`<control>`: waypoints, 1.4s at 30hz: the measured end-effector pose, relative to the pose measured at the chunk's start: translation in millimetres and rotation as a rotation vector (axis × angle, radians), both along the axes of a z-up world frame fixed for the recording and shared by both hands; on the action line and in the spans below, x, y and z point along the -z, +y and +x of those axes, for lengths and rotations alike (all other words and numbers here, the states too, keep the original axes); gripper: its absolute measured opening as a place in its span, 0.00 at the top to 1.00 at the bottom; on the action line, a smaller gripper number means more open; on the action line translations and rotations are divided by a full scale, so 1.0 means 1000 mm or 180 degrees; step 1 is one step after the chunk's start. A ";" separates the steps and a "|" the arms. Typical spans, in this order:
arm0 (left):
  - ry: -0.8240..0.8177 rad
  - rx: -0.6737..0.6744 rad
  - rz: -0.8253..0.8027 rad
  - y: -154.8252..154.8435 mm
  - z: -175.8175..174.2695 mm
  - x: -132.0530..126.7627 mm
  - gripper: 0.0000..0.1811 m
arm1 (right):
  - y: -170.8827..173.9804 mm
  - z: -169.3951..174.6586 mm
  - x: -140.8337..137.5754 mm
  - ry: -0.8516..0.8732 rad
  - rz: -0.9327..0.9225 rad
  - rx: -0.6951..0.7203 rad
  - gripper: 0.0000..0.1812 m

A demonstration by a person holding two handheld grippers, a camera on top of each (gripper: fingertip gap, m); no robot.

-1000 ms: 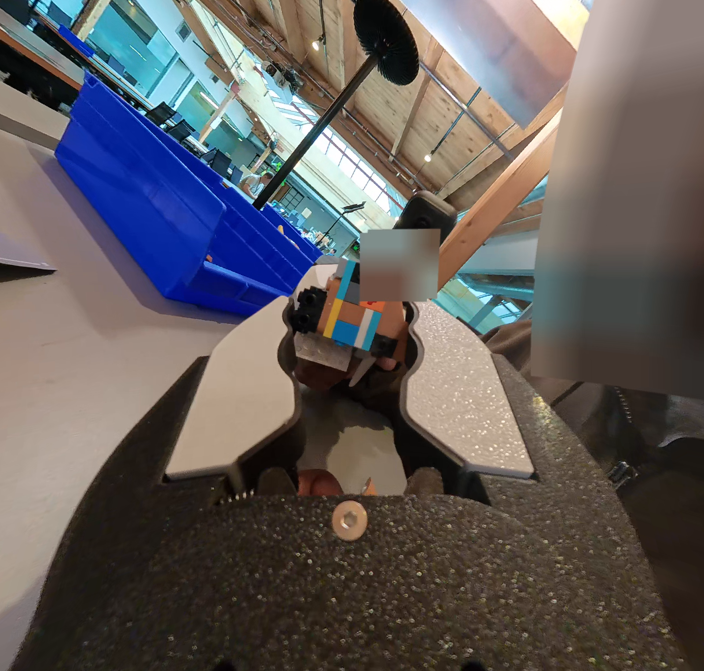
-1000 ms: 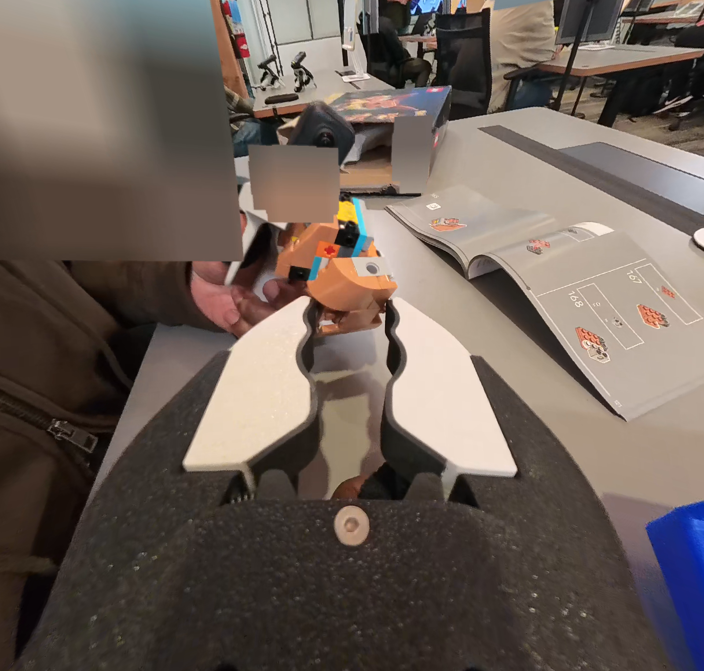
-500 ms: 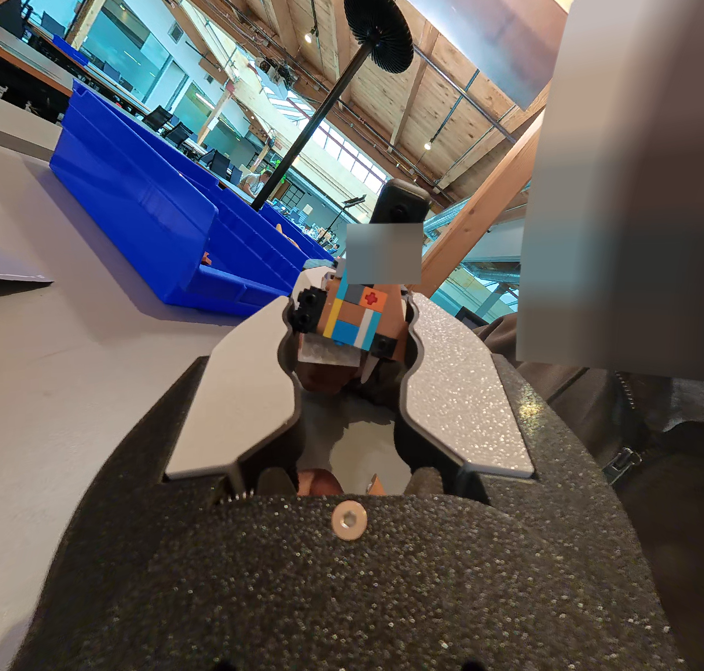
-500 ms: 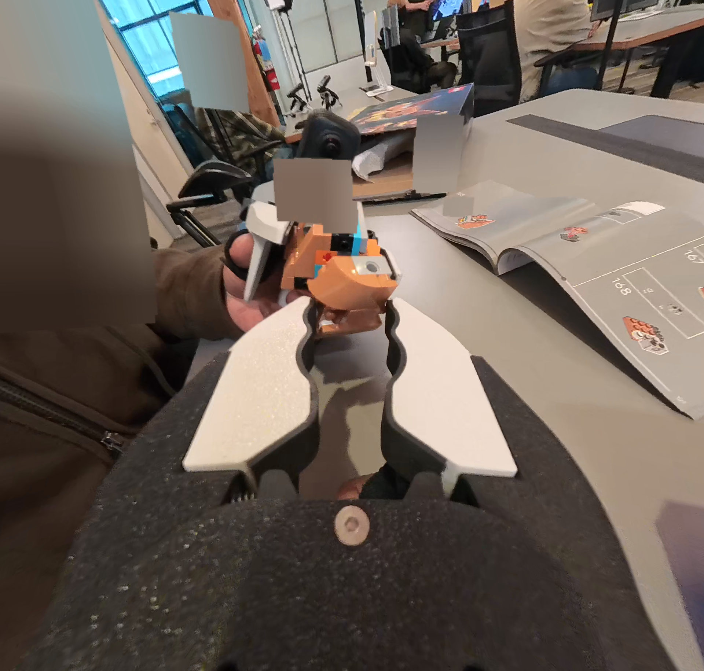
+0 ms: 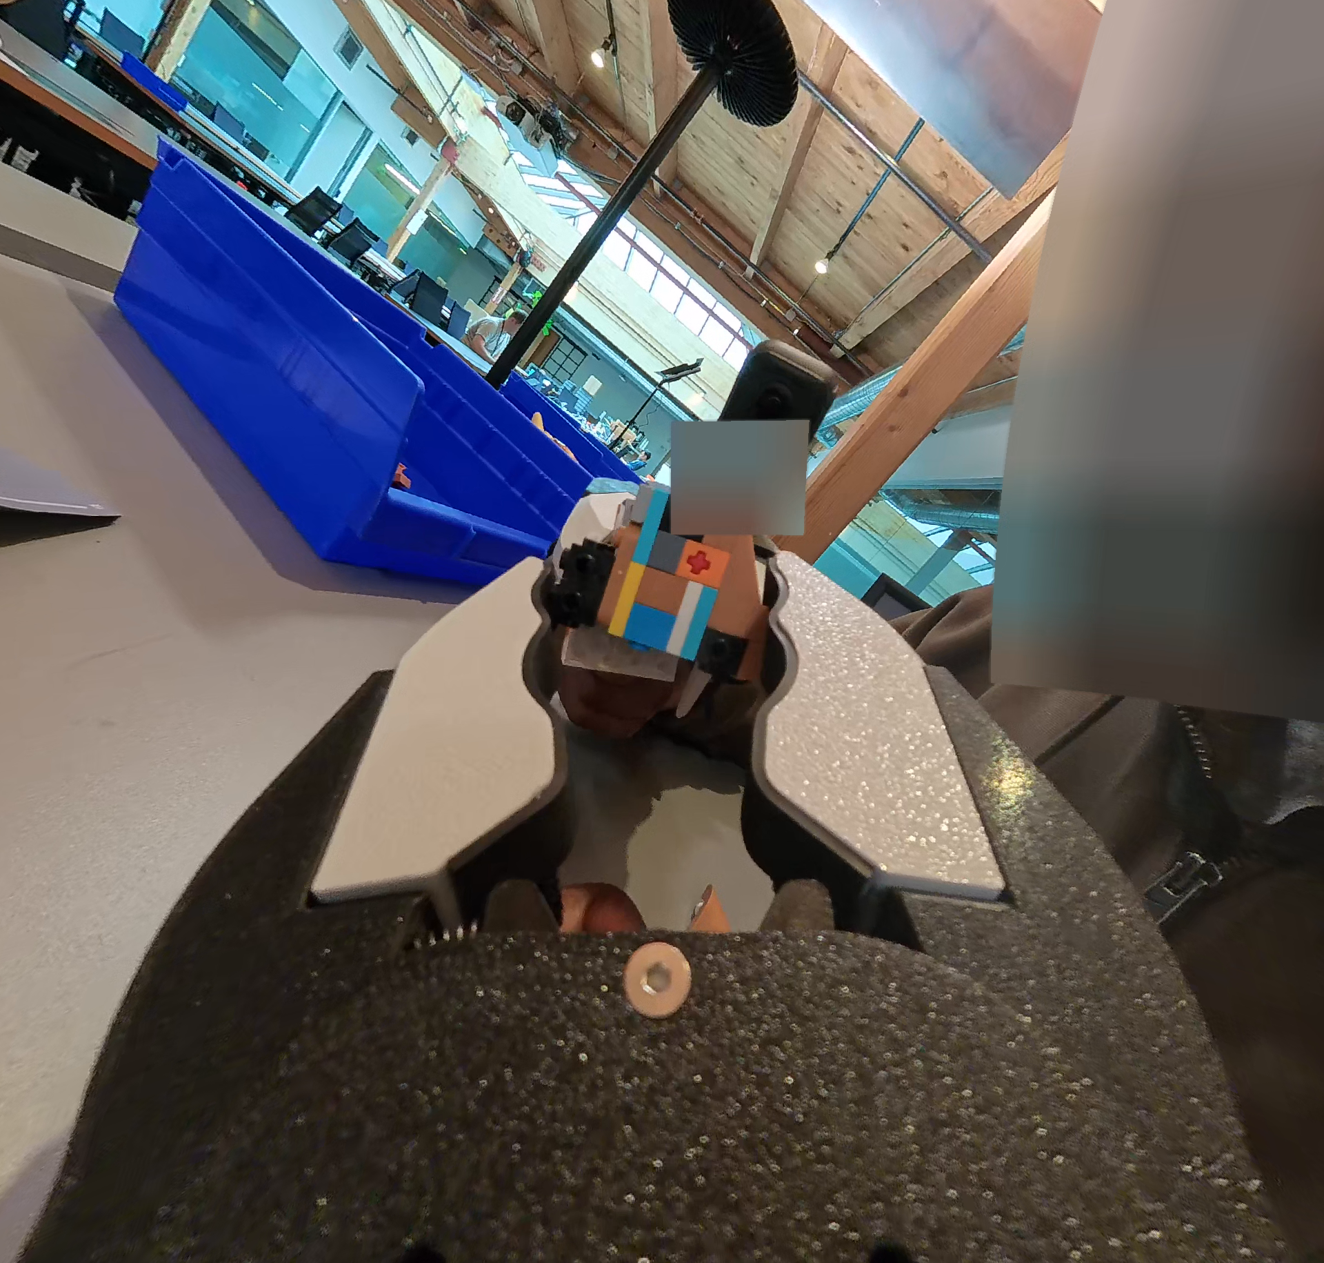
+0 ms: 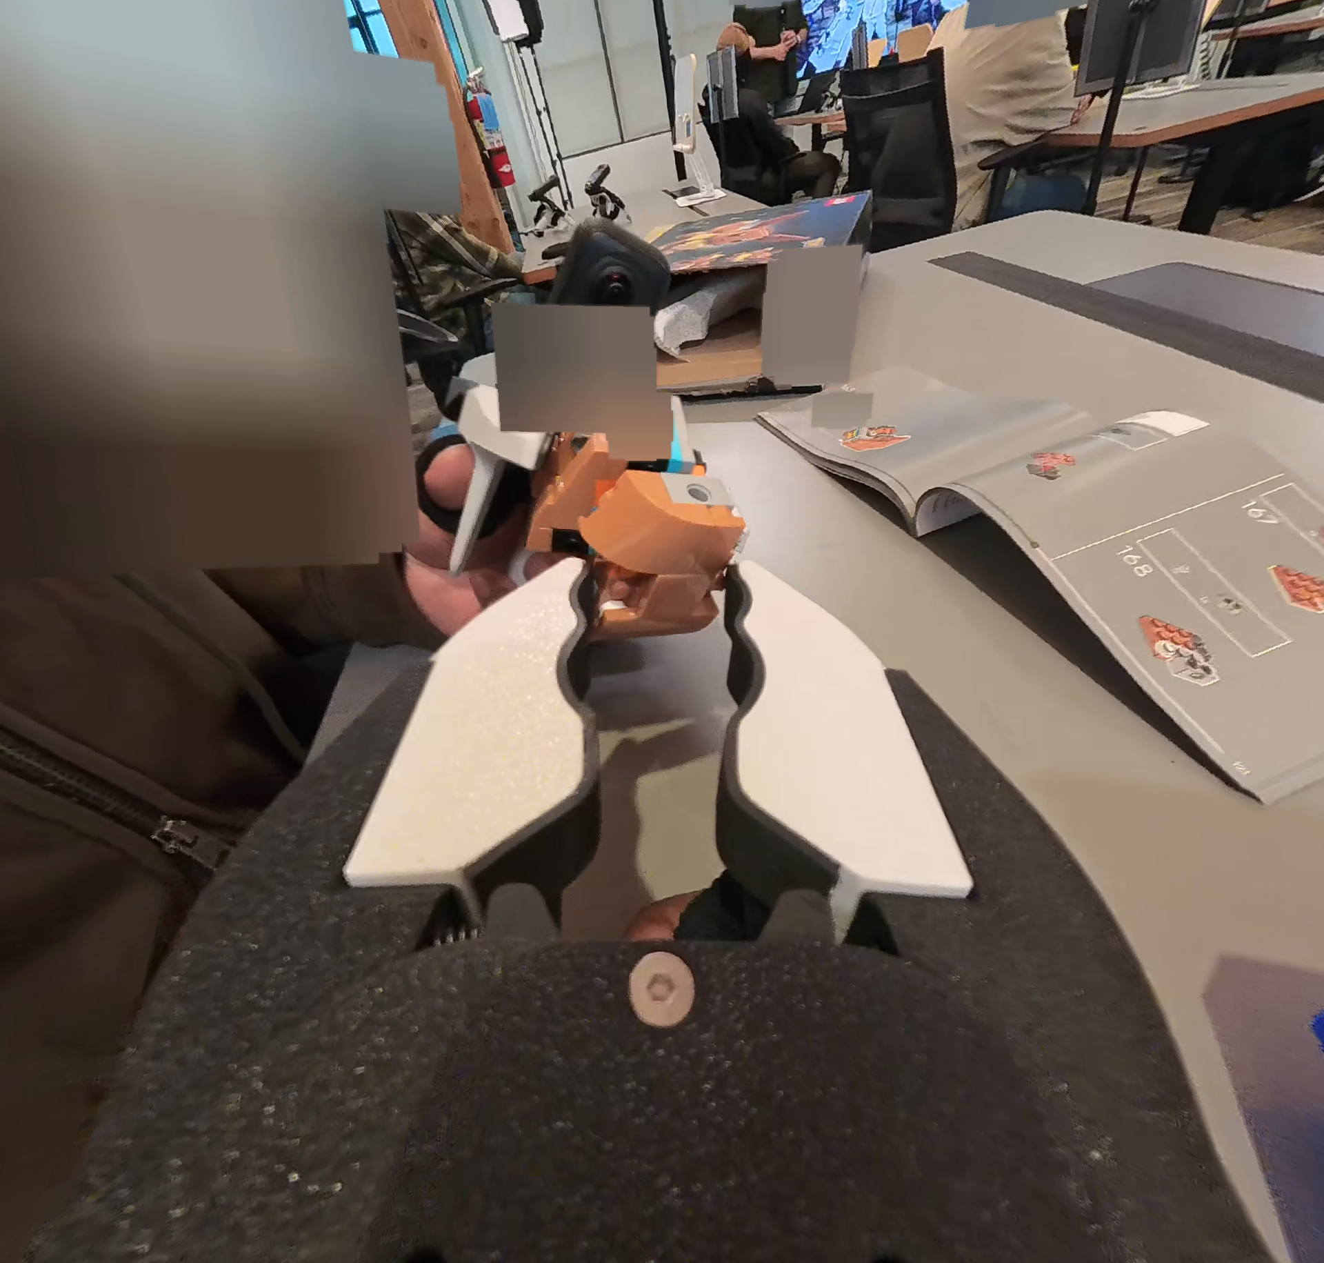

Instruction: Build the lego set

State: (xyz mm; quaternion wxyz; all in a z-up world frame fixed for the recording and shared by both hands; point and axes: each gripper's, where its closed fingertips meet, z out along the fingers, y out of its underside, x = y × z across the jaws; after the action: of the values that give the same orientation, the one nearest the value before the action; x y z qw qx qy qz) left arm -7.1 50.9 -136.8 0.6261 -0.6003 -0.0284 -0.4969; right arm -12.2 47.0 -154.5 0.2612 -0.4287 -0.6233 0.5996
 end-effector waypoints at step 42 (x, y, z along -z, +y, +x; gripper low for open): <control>0.0926 0.0053 -0.0317 0.000 0.006 0.024 0.70 | -0.001 0.004 0.013 -0.0074 0.0590 -0.0043 0.81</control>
State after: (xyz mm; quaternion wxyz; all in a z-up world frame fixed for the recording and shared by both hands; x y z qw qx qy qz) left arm -0.7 50.5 -161.3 0.5889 -0.6965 0.0431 -0.4078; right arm -7.8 45.8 -167.7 0.2885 -0.4054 -0.6820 0.5360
